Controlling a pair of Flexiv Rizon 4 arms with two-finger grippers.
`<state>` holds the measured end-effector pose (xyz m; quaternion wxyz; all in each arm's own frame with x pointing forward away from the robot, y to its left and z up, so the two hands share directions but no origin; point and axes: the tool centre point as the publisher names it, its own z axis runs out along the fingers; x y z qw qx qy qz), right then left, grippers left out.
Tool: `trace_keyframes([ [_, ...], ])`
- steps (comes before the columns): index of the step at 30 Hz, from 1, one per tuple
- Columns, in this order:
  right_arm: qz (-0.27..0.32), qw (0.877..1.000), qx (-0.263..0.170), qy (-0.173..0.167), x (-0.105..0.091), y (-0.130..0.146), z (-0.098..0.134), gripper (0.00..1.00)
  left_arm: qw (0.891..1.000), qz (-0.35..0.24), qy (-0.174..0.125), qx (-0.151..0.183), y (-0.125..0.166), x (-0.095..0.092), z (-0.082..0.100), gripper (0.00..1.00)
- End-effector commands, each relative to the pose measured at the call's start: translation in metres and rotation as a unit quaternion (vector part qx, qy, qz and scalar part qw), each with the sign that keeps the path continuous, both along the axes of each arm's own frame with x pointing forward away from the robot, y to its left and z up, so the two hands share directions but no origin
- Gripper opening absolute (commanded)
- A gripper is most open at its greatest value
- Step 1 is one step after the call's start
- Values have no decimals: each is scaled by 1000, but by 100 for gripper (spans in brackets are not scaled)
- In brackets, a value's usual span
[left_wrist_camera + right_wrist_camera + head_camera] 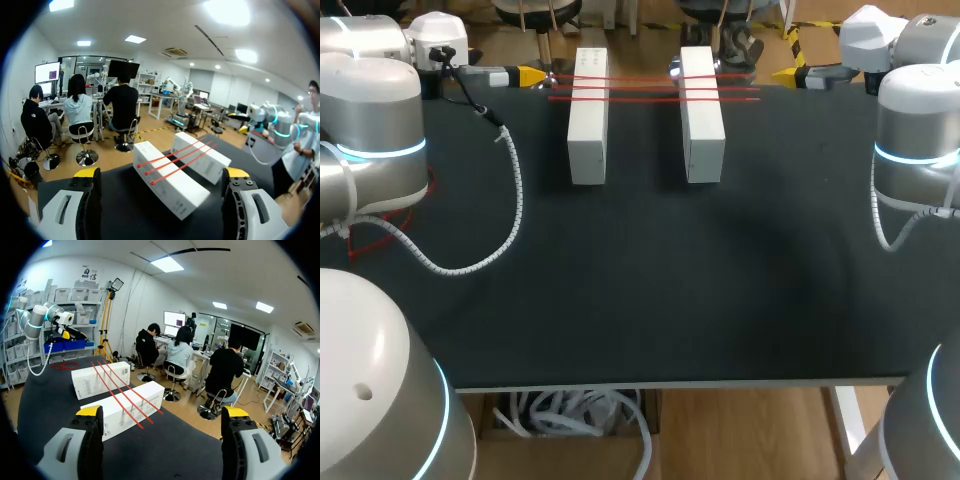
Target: Grab the tape and strap the tape.
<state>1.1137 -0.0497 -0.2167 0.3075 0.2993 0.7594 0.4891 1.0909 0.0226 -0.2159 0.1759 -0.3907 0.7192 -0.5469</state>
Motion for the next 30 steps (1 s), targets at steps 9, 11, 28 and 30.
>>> trace_keyframes([
  [9, 0, 1000, -1, 1, 0, 0, 0, 100, 1000, 1, -2, -1, 0, 0, -1, 100],
  [11, 0, 1000, -1, 1, 0, 0, 0, 100, 1000, 1, -2, -1, 0, 0, -1, 100],
  [28, 0, 1000, -1, 1, 0, 0, 0, 100, 915, -369, -138, 92, -34, -7, -3, 100],
  [30, 0, 1000, -1, 1, 0, 0, 0, 100, 909, -380, -141, 97, -38, -8, -3, 100],
])
